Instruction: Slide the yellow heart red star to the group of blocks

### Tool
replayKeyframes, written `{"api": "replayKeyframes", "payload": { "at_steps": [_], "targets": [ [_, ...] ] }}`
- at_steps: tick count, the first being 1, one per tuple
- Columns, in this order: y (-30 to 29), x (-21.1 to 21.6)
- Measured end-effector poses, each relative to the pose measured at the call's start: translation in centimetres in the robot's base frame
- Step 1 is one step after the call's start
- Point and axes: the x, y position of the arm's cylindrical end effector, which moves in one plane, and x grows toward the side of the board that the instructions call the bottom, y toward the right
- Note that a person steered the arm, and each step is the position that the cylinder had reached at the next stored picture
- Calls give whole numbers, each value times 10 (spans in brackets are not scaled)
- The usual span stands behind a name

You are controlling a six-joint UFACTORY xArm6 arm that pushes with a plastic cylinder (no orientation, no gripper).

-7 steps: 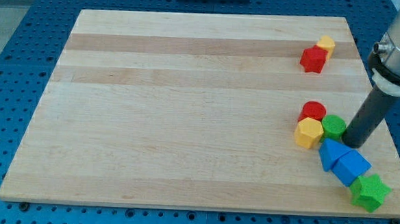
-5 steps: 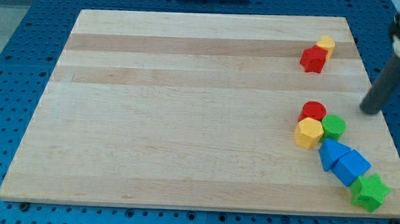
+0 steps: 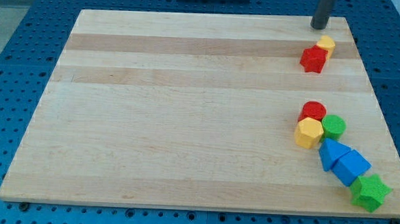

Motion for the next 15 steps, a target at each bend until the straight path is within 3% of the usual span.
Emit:
{"api": "replayKeyframes", "payload": {
  "at_steps": [3,8,9,11,12,13,15],
  "targets": [
    [5,67],
    [5,259],
    [33,216],
    [66,4],
    [9,-24],
    [-14,-24],
    [-15,-33]
  ]
}}
